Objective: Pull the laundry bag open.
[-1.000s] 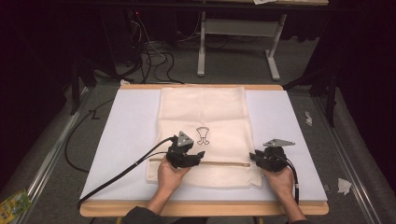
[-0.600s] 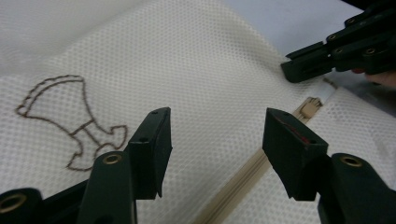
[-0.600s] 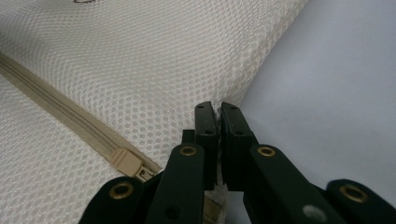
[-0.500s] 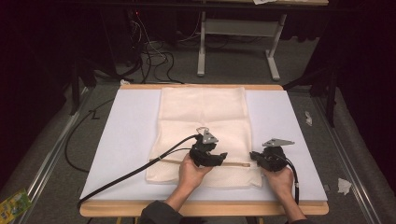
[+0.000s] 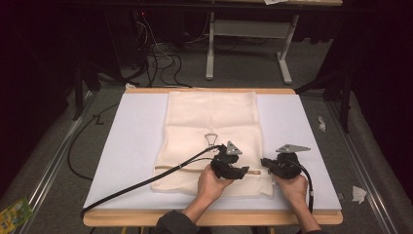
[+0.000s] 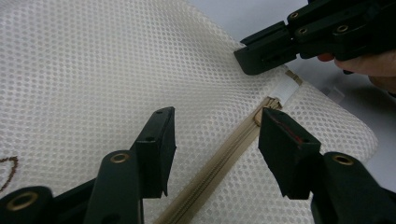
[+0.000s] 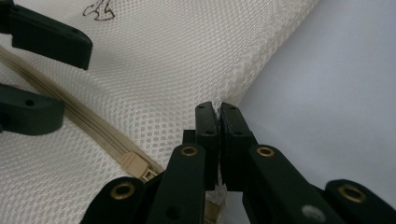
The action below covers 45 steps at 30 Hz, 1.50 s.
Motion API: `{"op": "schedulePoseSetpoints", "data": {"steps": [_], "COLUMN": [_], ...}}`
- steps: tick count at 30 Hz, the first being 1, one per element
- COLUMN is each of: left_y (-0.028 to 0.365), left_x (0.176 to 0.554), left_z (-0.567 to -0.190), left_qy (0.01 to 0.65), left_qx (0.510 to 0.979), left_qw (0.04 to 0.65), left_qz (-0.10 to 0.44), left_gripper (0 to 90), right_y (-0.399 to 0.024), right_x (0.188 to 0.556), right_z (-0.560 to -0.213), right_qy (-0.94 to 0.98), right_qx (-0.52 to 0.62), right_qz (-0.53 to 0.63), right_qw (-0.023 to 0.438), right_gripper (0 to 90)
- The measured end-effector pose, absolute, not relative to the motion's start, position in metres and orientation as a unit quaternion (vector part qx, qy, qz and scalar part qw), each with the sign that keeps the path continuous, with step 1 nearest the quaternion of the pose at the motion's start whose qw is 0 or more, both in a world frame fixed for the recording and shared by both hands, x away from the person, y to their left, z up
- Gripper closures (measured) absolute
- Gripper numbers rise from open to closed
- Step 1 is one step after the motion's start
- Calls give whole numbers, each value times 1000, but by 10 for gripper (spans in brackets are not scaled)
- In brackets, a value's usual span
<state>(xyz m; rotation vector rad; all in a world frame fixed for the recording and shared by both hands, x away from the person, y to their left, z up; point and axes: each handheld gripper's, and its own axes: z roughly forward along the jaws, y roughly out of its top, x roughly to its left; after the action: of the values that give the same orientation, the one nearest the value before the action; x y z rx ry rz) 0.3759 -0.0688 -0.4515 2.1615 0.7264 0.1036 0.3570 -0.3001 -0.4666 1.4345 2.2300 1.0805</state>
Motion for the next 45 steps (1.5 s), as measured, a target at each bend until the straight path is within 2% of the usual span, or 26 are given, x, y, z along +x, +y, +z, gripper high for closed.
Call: {"op": "schedulePoseSetpoints", "data": {"steps": [5,8,27,45], "left_y": [-77,-80,-91,-98], "left_x": [373,368,370,370], "left_z": [-456,-460,-473,-468], "left_qy": [278,261,283,269], "left_qx": [867,870,852,857], "left_qw": [413,417,440,438], "left_qz": [29,28,-21,-33], "left_gripper": [486,567,634,731], "right_y": [-303,-304,-296,-296], "right_x": [356,355,355,356], "right_z": [-465,-463,-452,-454], "right_qy": [765,761,768,767], "right_qx": [495,497,482,487], "right_qz": [393,400,403,399], "right_qw": [127,121,128,125], "right_gripper": [886,887,889,888]}}
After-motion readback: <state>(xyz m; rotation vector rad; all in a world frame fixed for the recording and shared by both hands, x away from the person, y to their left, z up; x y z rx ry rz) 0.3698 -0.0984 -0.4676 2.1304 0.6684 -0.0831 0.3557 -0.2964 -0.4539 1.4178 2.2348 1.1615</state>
